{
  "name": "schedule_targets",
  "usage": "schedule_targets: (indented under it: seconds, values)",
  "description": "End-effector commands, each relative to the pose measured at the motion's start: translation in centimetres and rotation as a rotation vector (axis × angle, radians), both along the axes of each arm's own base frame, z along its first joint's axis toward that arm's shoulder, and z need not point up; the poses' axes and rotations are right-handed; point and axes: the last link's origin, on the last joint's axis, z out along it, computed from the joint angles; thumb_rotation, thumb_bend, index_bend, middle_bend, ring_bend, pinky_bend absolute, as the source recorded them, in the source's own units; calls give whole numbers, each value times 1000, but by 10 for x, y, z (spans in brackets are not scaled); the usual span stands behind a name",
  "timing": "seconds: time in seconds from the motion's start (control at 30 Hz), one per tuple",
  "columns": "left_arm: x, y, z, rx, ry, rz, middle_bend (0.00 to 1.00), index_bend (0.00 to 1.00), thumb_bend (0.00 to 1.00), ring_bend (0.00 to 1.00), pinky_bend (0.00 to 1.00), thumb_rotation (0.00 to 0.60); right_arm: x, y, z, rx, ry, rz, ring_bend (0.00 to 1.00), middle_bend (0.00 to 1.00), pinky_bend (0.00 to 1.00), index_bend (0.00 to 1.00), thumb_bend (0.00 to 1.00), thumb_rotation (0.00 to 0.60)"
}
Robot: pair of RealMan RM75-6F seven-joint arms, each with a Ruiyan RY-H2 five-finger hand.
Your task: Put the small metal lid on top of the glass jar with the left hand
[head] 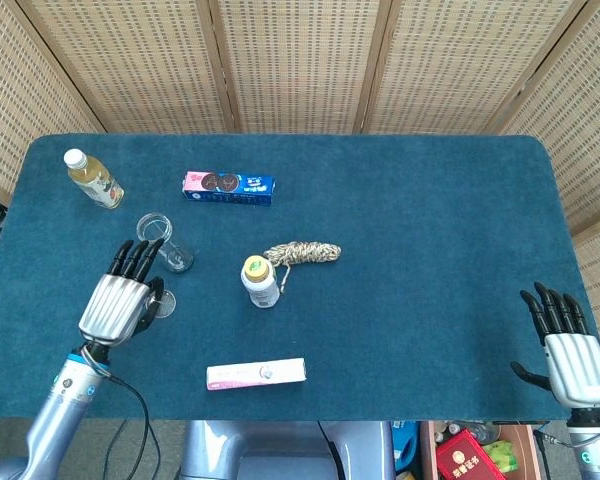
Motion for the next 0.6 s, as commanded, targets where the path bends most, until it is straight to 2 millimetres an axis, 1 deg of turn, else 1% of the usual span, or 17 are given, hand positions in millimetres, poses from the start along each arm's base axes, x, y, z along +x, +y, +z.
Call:
schedule_targets:
  seconds: [0.03, 0.17, 0.3, 0.4, 0.6]
  values:
    - [17, 11, 27, 35, -37, -14, 0, 588, 464, 0, 0, 600, 0, 0, -1, 3, 1, 0, 0, 0, 0, 41, 99, 600]
    - [28, 23, 44, 37, -72, -9, 0, 589, 464, 0, 0, 600, 0, 0, -1, 6, 2, 0, 0, 0, 0, 41, 99, 600]
    - [38, 42, 62, 49, -56, 0, 0, 592, 465, 0, 0, 600, -1, 0, -1, 7, 2, -2, 0, 0, 0, 41, 99, 600]
    - [40, 52, 69, 52, -38, 20, 0, 593, 465, 0, 0, 600, -1, -1, -3, 11, 2, -5, 0, 0, 0, 41, 99, 600]
    - [38, 70, 74, 57, -12, 70, 0, 594, 465, 0, 0, 600, -1, -2, -5, 21, 8, -8, 0, 0, 0, 41, 99, 600]
